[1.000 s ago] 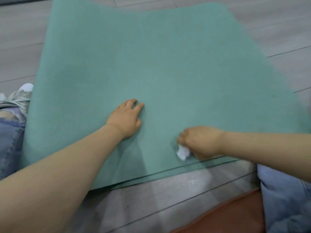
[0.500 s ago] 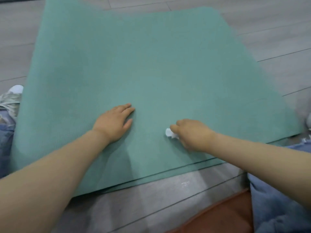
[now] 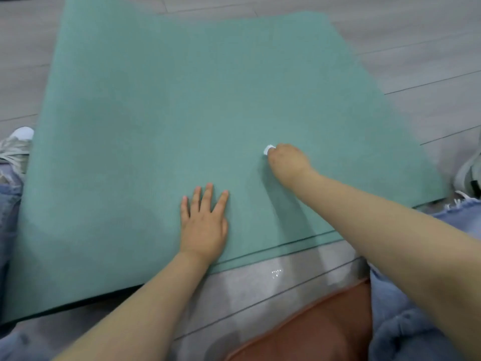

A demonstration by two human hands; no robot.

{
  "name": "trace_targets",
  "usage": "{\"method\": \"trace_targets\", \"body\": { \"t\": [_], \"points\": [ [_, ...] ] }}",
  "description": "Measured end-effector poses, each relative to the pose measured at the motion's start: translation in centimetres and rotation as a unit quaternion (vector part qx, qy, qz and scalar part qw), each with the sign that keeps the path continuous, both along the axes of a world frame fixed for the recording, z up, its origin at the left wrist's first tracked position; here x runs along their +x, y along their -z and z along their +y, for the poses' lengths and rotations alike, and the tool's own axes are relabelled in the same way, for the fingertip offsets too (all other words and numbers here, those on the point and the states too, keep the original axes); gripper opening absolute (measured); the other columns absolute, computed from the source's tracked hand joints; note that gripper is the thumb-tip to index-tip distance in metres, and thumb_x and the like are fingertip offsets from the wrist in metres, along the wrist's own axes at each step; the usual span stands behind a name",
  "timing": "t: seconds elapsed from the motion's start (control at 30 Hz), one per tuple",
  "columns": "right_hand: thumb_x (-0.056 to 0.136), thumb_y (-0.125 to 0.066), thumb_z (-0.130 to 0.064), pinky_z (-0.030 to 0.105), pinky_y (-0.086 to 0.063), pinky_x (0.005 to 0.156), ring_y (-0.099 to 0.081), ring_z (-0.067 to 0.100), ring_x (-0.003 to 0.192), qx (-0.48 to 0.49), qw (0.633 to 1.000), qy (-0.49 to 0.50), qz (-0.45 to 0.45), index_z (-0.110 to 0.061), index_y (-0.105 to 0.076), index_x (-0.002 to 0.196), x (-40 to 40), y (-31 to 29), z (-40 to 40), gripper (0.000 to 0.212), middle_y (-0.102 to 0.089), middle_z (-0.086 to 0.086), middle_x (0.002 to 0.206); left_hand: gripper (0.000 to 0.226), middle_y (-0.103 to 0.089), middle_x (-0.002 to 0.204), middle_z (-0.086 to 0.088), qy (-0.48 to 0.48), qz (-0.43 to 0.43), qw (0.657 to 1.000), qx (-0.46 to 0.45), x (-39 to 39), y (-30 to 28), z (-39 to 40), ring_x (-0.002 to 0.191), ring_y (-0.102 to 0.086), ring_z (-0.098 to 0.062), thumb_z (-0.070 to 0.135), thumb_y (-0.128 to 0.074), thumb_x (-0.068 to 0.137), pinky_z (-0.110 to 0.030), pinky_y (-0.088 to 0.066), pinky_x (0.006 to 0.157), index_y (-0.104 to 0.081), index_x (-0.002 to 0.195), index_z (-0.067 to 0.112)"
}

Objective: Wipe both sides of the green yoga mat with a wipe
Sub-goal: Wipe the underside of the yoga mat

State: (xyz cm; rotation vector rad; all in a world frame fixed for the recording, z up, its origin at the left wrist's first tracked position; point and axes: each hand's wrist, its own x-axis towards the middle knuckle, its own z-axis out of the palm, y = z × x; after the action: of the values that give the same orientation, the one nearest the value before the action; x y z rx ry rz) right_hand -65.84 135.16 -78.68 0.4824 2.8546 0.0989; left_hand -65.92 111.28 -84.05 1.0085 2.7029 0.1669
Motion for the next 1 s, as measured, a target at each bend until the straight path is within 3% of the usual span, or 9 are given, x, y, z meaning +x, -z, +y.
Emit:
{"method": "trace_targets", "body": {
  "t": [0.13, 0.23, 0.33, 0.47, 0.6, 0.73, 0.83, 0.93, 1.0],
  "points": [
    [0.095, -0.036, -0.002, 0.035, -0.045, 0.089, -0.057, 0.03, 0.114, 0.009, 0.981, -0.109, -0.159, -0.002, -0.05, 0.12, 8.6, -2.5, -4.5, 0.029, -0.058, 0.016, 0.123, 0.067, -0.047, 0.149, -0.012, 0.014, 0.003, 1.0, 0.002, -1.2, -0.2, 1.3, 0.138, -0.043, -0.034, 0.036, -0.028, 0.078, -0.064, -0.025, 0.11, -0.057, 0.137, 0.02],
    [0.091, -0.054, -0.012, 0.033, -0.046, 0.085, -0.059, 0.029, 0.111, -0.038, 0.94, -0.141, -0.307, -0.009, -0.056, 0.093, 12.2, -4.3, -6.3, 0.004, -0.061, 0.012, 0.12, 0.076, -0.03, 0.16, -0.004, 0.047, -0.025, 0.999, 0.002, -1.2, -0.5, 3.5, 0.148, -0.024, -0.025, 0.041, -0.013, 0.079, -0.06, -0.008, 0.117, -0.043, 0.147, 0.026],
    [0.076, -0.075, -0.016, 0.028, -0.046, 0.083, -0.062, 0.027, 0.107, -0.059, 0.919, -0.131, -0.368, -0.016, -0.057, 0.084, 9.6, -4.9, -5.0, 0.019, -0.065, 0.012, 0.114, 0.074, -0.026, 0.162, 0.001, 0.097, -0.023, 0.995, 0.01, -0.1, -0.2, 4.9, 0.15, -0.02, -0.023, 0.042, -0.011, 0.082, -0.059, -0.005, 0.117, -0.039, 0.15, 0.03],
    [0.088, -0.063, -0.017, 0.032, -0.045, 0.093, -0.057, 0.031, 0.116, -0.016, 0.964, -0.133, -0.23, -0.006, -0.059, 0.12, 4.2, -3.3, -2.6, 0.035, -0.059, 0.016, 0.125, 0.061, -0.043, 0.153, -0.005, 0.118, 0.005, 0.992, 0.035, 0.8, 0.5, 4.6, 0.141, -0.039, -0.03, 0.044, -0.032, 0.087, -0.062, -0.02, 0.114, -0.052, 0.142, 0.025],
    [0.096, -0.048, -0.017, 0.036, -0.042, 0.094, -0.054, 0.035, 0.117, -0.022, 0.998, -0.016, -0.065, -0.002, -0.053, 0.124, -1.5, -1.9, 3.4, 0.032, -0.056, 0.019, 0.127, 0.077, -0.045, 0.151, -0.009, 0.213, 0.048, 0.975, 0.038, 1.2, 1.1, 3.5, 0.138, -0.043, -0.035, 0.069, -0.041, 0.08, -0.063, -0.017, 0.11, -0.052, 0.141, 0.023],
    [0.093, -0.054, -0.027, 0.035, -0.042, 0.081, -0.056, 0.036, 0.105, -0.086, 0.984, 0.139, 0.066, -0.005, -0.053, 0.115, -2.2, 0.4, 7.8, 0.032, -0.058, 0.019, 0.116, 0.092, -0.046, 0.151, -0.007, 0.296, 0.057, 0.954, 0.012, 1.4, 1.0, 2.9, 0.137, -0.045, -0.032, 0.082, -0.041, 0.07, -0.071, -0.03, 0.105, -0.053, 0.141, 0.024],
    [0.093, -0.052, -0.034, 0.034, -0.042, 0.08, -0.057, 0.034, 0.103, -0.138, 0.98, 0.115, 0.087, -0.007, -0.057, 0.11, 0.3, 1.3, 7.7, 0.032, -0.061, 0.016, 0.112, 0.09, -0.051, 0.146, -0.008, 0.32, 0.067, 0.945, 0.004, 0.9, 0.8, 3.2, 0.132, -0.051, -0.034, 0.081, -0.04, 0.071, -0.071, -0.037, 0.1, -0.058, 0.137, 0.022],
    [0.095, -0.049, -0.023, 0.034, -0.041, 0.082, -0.057, 0.034, 0.103, -0.143, 0.986, 0.062, 0.052, -0.009, -0.059, 0.107, 3.4, 1.3, 7.1, 0.021, -0.06, 0.016, 0.113, 0.086, -0.054, 0.143, -0.012, 0.326, 0.062, 0.943, -0.032, 1.0, 0.1, 3.6, 0.128, -0.054, -0.038, 0.074, -0.039, 0.072, -0.065, -0.042, 0.1, -0.061, 0.134, 0.019],
    [0.095, -0.045, -0.018, 0.033, -0.041, 0.084, -0.057, 0.035, 0.105, -0.134, 0.989, 0.049, 0.027, -0.008, -0.059, 0.11, 5.2, 0.9, 6.3, 0.023, -0.06, 0.017, 0.115, 0.09, -0.045, 0.15, -0.015, 0.318, 0.059, 0.946, -0.041, 1.5, -0.5, 3.7, 0.135, -0.045, -0.039, 0.072, -0.032, 0.073, -0.062, -0.036, 0.107, -0.052, 0.142, 0.017]
  ]
}}
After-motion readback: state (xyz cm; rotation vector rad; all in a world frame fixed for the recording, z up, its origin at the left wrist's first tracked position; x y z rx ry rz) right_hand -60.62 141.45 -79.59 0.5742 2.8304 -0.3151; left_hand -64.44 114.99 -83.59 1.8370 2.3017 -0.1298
